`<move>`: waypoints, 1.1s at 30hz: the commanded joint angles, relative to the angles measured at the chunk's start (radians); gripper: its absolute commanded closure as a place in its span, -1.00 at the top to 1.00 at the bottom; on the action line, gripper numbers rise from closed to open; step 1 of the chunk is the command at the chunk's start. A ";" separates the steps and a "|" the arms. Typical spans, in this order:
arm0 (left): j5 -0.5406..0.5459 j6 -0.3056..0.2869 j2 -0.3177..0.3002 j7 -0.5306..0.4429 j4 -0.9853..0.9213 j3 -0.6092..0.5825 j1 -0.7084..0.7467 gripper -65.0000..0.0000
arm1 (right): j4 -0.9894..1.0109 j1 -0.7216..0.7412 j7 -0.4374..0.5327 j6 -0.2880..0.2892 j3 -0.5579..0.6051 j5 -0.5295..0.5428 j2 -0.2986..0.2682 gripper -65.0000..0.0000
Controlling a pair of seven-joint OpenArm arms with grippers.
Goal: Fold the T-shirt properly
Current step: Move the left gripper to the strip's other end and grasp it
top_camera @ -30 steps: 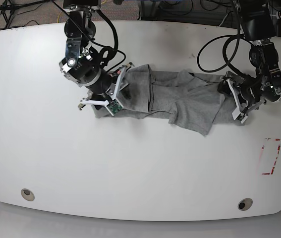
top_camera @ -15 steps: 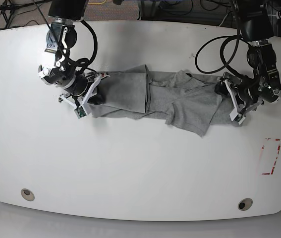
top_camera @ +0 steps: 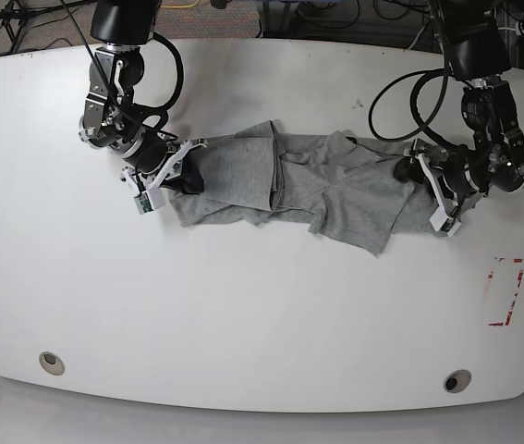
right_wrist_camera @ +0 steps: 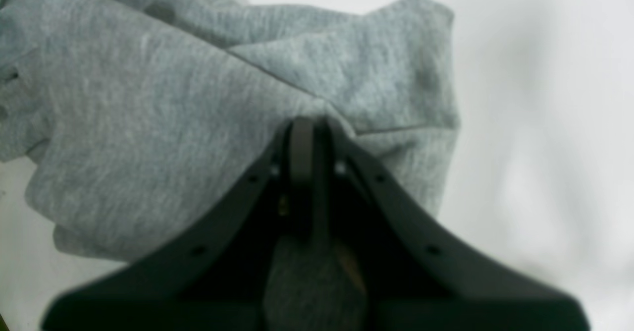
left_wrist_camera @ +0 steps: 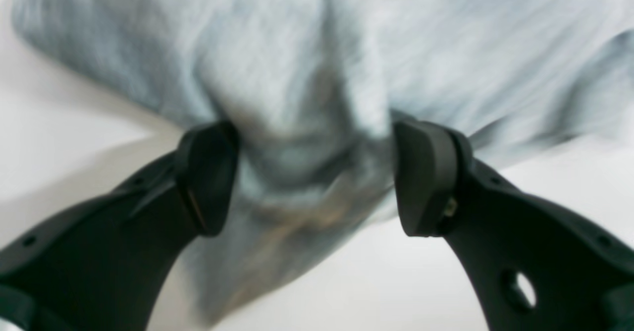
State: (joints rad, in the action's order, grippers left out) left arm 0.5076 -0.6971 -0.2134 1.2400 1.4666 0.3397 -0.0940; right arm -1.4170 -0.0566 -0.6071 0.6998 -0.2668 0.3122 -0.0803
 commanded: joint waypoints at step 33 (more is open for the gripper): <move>0.317 -0.001 -0.137 0.042 -0.298 0.301 -0.082 0.92 | -0.005 -0.019 -0.041 -0.002 0.004 -0.031 -0.006 -0.88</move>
State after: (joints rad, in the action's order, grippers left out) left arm 0.7982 -0.6941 -0.3351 1.3064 1.1652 0.6388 -0.1562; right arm -1.4185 -0.0704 -0.6029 0.6998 -0.2668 0.3191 -0.0807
